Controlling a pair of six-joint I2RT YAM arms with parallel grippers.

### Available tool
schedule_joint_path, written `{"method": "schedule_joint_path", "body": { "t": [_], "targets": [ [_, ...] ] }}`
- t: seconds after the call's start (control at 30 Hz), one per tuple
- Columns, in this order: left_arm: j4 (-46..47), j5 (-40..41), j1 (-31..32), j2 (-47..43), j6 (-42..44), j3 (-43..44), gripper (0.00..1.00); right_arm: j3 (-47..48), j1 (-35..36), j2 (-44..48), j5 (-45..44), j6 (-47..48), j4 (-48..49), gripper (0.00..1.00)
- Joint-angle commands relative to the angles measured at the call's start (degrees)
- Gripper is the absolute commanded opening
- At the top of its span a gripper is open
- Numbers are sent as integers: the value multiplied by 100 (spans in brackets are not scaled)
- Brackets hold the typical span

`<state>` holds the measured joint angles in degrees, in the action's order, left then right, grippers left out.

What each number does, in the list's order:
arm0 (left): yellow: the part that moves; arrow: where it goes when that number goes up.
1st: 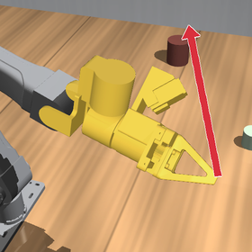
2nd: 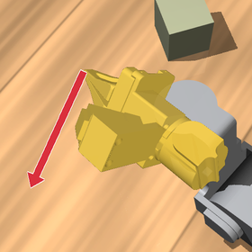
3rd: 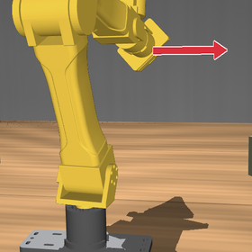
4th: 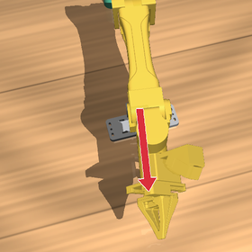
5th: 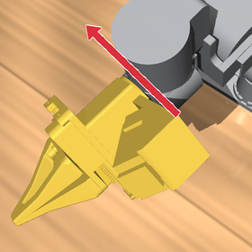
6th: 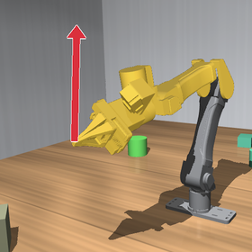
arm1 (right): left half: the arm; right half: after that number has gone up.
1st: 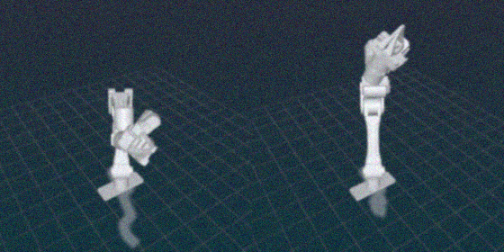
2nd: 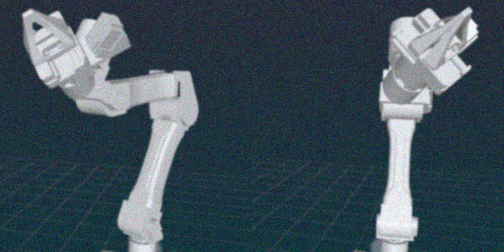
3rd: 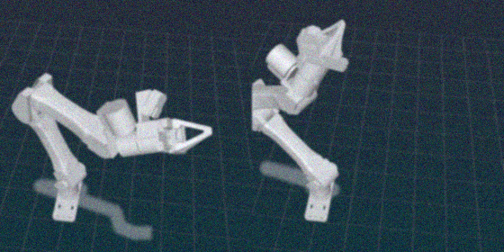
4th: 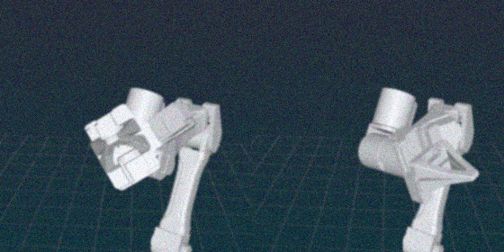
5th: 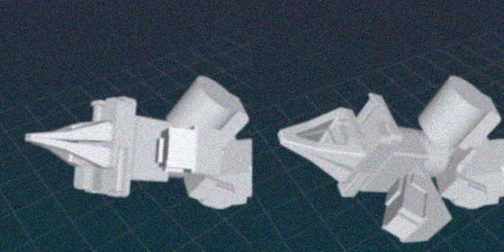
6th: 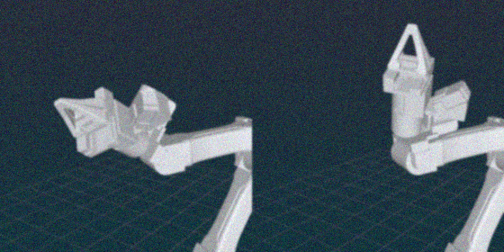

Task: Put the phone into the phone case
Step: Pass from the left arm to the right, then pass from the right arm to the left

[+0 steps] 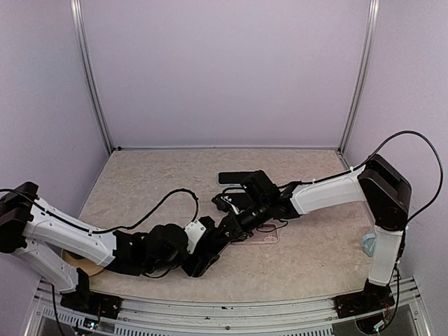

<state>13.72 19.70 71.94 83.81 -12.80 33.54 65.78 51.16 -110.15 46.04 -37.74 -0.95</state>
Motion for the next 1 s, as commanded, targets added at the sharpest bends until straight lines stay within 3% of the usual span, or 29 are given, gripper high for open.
{"method": "schedule_joint_path", "body": {
  "t": [0.0, 0.2, 0.3, 0.5, 0.77, 0.97],
  "targets": [
    [367, 245, 57, -5, 85, 120, 68, -95, 57, -122, 281, -84, 314, 21],
    [421, 356, 88, -62, 105, 83, 72, -155, 57, -136, 406, -174, 483, 5],
    [417, 360, 100, -87, 110, 75, 81, -162, 52, -123, 453, -198, 556, 0],
    [491, 342, 101, -297, -36, -72, 99, -169, 16, 56, 444, -164, 627, 0],
    [492, 292, -1, -785, -619, -213, 99, -631, -377, 760, 187, -212, 980, 0],
    [861, -650, -619, -1122, -1434, -486, 99, -1012, -612, 1512, -351, 10, 1119, 0]
  ]
}}
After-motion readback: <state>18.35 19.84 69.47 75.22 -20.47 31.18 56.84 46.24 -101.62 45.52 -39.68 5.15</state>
